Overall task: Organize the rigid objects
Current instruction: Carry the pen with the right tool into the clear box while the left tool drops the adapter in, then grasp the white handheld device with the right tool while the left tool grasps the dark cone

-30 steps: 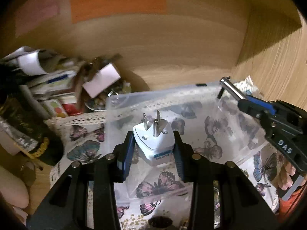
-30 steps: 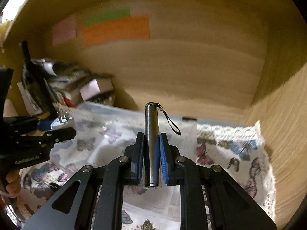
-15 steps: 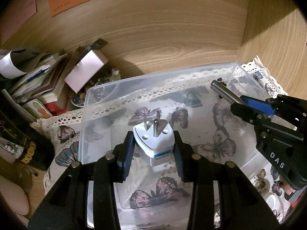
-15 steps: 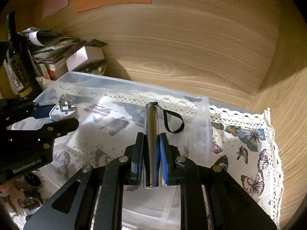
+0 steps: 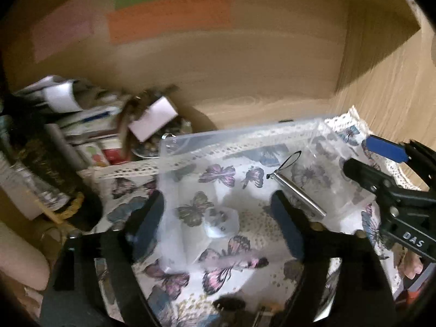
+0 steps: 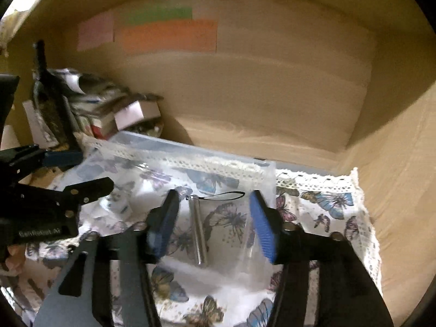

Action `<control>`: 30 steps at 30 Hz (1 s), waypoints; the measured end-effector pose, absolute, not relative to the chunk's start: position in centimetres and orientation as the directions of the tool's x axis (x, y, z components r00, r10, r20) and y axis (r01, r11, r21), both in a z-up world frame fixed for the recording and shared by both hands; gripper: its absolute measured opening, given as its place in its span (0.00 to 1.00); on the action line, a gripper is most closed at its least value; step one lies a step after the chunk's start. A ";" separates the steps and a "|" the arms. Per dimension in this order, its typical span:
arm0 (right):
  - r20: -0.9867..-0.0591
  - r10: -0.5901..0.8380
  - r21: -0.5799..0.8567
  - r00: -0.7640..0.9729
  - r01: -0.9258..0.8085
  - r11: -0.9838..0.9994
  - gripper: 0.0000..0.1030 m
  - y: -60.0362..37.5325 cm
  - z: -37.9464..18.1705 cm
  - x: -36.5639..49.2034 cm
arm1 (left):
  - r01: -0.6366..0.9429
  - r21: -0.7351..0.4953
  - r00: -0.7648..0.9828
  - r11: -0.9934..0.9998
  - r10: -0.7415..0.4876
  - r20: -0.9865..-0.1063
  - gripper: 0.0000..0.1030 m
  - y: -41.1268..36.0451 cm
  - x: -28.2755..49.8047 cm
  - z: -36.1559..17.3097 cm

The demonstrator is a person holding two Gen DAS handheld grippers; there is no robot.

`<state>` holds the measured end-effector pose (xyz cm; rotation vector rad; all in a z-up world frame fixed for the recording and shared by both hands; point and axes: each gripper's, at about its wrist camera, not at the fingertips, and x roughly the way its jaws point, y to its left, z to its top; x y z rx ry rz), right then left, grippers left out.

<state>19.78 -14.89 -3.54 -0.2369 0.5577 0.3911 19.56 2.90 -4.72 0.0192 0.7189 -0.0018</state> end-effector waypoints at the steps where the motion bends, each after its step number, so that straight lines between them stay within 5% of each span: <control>1: -0.550 0.292 -0.119 0.782 -0.419 0.900 0.64 -14.9 -3.5 19.3 | 0.002 0.020 0.763 1.000 0.012 -0.646 0.90 3.2 18.7 -4.4; 6: -0.554 0.268 -0.138 0.788 -0.405 0.904 0.79 -15.4 -4.3 15.8 | -0.012 0.062 0.782 0.998 0.048 -0.621 0.95 4.3 15.5 -4.5; 25: -0.729 0.268 0.104 0.630 -0.285 0.953 0.81 -15.3 -12.2 12.0 | 0.007 0.019 0.709 1.000 0.009 -0.705 0.95 5.3 8.6 -11.2; 30: -0.747 0.292 0.116 0.598 -0.316 0.942 0.71 -14.4 -13.0 12.3 | 0.017 0.000 0.700 1.000 -0.011 -0.714 0.95 5.3 8.8 -11.7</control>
